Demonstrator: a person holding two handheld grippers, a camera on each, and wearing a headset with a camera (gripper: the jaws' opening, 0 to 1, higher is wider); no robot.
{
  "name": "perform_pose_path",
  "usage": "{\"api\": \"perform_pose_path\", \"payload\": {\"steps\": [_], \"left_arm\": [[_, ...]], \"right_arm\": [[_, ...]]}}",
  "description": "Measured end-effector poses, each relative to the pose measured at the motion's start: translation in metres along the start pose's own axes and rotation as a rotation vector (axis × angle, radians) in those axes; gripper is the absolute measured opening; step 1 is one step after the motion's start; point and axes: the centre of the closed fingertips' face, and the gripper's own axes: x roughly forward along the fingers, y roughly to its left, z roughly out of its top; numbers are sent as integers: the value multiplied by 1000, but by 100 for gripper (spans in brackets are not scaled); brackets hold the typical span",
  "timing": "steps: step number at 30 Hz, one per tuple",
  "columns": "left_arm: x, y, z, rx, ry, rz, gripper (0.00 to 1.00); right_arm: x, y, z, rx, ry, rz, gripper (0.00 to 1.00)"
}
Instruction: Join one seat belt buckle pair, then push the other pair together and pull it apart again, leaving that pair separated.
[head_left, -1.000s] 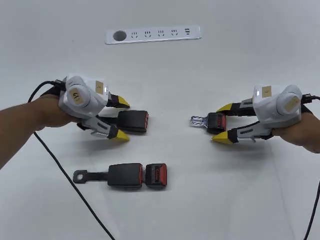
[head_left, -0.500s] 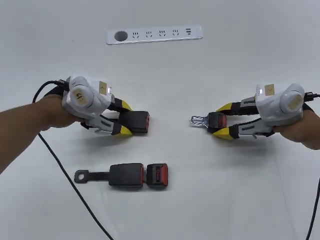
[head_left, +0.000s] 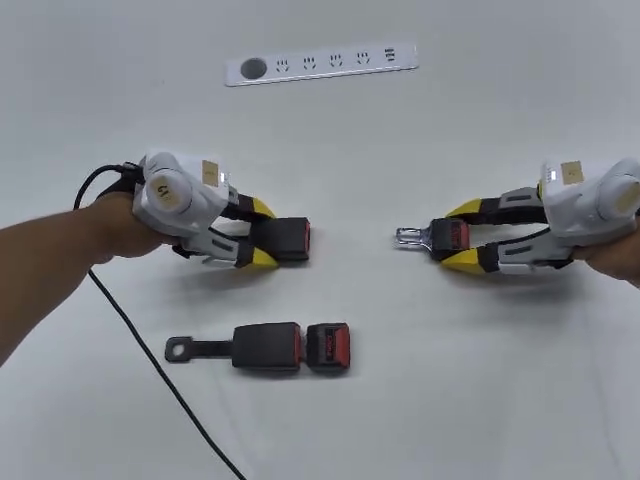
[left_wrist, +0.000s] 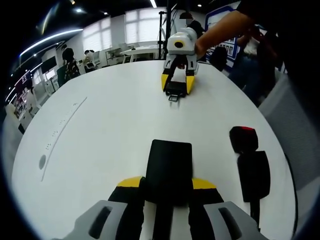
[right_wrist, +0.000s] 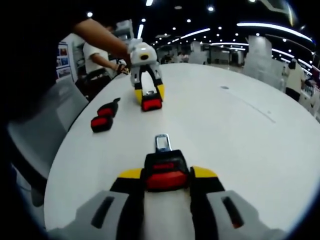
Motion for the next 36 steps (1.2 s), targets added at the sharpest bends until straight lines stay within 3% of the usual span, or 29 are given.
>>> {"api": "perform_pose_path", "payload": {"steps": [16,36], "left_arm": [[-2,-1,3,-8,-4,-3,35],[-1,-2,4,-12,-8,-2,35]], "right_arm": [[10,1,6,3,-51,32,35],[61,14,40,-8,-111,73,35]]}}
